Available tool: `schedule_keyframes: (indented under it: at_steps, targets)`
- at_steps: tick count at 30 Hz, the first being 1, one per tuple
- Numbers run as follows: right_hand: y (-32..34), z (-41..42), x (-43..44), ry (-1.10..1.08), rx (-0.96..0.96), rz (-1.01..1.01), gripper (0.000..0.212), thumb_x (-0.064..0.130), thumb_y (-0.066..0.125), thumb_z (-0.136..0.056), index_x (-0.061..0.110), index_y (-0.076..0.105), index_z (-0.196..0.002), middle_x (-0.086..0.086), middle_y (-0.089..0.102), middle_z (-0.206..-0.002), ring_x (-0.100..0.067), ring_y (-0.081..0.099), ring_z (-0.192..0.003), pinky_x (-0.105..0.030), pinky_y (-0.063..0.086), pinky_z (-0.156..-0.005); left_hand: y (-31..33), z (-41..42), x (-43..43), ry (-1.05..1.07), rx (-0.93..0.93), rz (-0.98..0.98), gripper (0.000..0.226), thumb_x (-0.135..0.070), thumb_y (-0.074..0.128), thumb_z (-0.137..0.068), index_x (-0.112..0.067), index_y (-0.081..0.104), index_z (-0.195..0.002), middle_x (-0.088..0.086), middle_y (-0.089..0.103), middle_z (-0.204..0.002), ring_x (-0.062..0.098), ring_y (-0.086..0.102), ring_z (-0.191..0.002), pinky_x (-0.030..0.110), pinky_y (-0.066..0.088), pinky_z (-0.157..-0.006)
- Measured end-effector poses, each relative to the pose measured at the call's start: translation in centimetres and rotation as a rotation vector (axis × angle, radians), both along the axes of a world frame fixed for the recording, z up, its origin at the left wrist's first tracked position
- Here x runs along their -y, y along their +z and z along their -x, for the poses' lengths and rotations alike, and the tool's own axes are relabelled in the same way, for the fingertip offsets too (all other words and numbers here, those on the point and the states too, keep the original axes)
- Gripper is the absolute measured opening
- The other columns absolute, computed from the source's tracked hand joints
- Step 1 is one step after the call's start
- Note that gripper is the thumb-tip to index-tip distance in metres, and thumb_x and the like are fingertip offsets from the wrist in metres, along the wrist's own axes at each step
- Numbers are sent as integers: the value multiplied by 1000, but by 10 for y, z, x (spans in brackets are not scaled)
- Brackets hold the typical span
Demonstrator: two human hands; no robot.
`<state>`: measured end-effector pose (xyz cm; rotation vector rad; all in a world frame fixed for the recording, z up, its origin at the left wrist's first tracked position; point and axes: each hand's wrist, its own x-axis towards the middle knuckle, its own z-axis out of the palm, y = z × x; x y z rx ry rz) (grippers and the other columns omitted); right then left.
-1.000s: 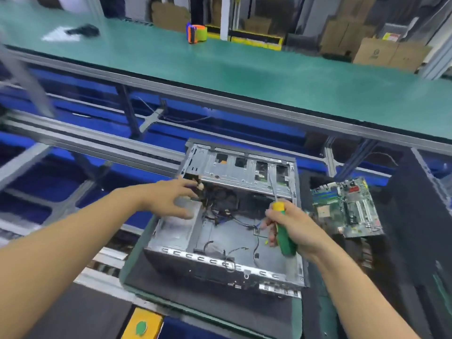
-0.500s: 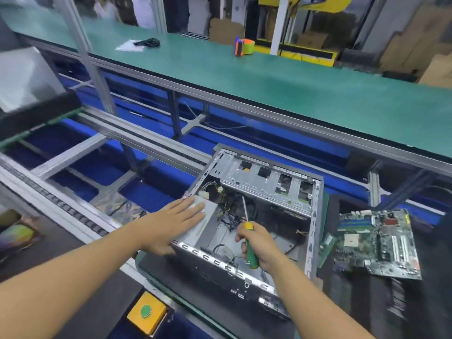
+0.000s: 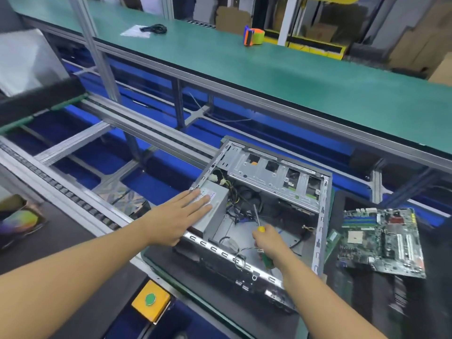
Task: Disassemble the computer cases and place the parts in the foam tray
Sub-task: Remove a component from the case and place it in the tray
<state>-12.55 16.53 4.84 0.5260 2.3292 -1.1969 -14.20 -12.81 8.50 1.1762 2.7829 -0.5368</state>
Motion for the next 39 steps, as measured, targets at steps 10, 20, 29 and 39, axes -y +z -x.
schedule_keyframes:
  at_steps: [10,20,29,39]
  targets:
    - [6,5,-15,204,146,-292,17,20,50,-97,23,35,-89,-3,45,-89,-25,43,-92,-27,37,-62,45,39,-3,127,574,-271,75,-50,51,-96,-40,9,-158,-23,-8,-163,3,-13,-150,37,0,-121]
    - [62,19,45,236,-172,127,69,36,67,-90,28,32,-150,3,42,-144,-16,58,-117,-39,56,-95,42,59,3,-53,422,-47,93,-69,53,-87,-42,-3,-157,-24,-15,-162,5,-10,-151,44,9,-119]
    - [51,34,84,748,-237,-268,132,62,83,-63,53,-15,-150,20,-42,-154,-21,-24,-150,-54,20,-119,36,62,-6,-272,155,-221,72,-62,62,-80,-20,50,-138,-8,51,-137,13,40,-129,28,33,-104]
    - [50,37,83,325,-291,10,135,63,83,-61,39,-9,-156,16,-21,-163,-15,-1,-154,-49,19,-123,17,65,7,153,483,-685,116,-79,72,-59,-35,23,-155,-33,-11,-159,1,-8,-148,43,11,-120]
